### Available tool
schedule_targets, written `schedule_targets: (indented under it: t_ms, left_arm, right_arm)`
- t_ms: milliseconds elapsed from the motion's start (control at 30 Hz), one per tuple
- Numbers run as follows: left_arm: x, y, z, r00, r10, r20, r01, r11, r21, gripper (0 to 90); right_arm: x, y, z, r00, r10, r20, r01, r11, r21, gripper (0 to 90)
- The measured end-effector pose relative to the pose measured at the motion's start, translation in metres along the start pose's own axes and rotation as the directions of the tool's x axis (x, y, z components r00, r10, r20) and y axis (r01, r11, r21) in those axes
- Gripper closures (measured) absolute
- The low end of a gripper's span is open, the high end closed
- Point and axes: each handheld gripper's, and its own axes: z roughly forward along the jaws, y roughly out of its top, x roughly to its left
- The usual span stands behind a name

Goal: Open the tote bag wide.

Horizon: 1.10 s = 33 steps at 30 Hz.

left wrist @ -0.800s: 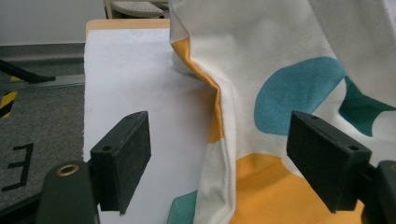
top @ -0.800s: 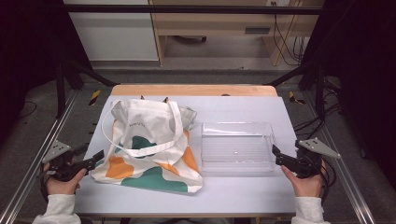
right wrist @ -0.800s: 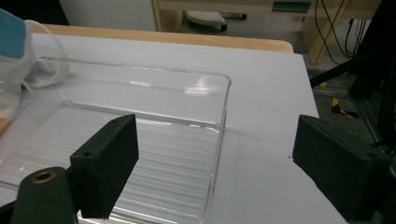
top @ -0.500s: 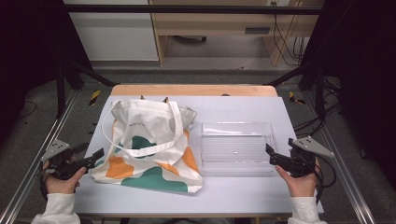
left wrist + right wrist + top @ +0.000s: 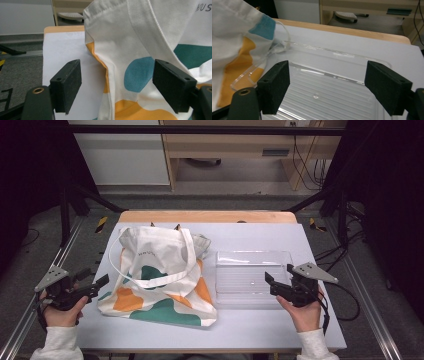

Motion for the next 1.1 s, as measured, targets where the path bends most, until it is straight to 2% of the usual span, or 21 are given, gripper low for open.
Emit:
schedule_targets:
  t_ms: [133, 200, 433, 733, 833, 1100]
  left_arm:
    - [-0.002, 0.004, -0.002, 1.0000, 0.004, 0.005, -0.004, 0.9999, -0.010, 24.2]
    - [-0.005, 0.009, -0.004, 0.9999, 0.010, 0.012, -0.010, 0.9998, -0.019, 24.5]
    - [-0.010, 0.021, -0.005, 0.9994, 0.028, 0.019, -0.027, 0.9990, -0.037, 25.7]
    - [-0.014, 0.036, -0.004, 0.9989, 0.041, 0.025, -0.039, 0.9972, -0.064, 27.3]
    - [-0.015, 0.039, -0.002, 0.9987, 0.043, 0.026, -0.041, 0.9971, -0.065, 29.1]
    - [-0.018, 0.047, 0.007, 0.9987, 0.046, 0.020, -0.045, 0.9968, -0.066, 30.7]
  right_arm:
    - [0.009, 0.004, 0.003, 0.9997, -0.006, -0.024, 0.006, 1.000, -0.006, 21.5]
    - [0.018, 0.009, 0.006, 0.9990, -0.019, -0.041, 0.019, 1.000, -0.009, 22.0]
    - [0.034, 0.021, 0.013, 0.9982, -0.026, -0.054, 0.024, 0.999, -0.031, 23.3]
    - [0.045, 0.030, 0.018, 0.9967, -0.028, -0.076, 0.025, 0.999, -0.038, 24.9]
    - [0.049, 0.033, 0.020, 0.9953, -0.031, -0.092, 0.028, 0.999, -0.035, 25.6]
    - [0.057, 0.037, 0.026, 0.9940, -0.041, -0.101, 0.037, 0.998, -0.041, 26.6]
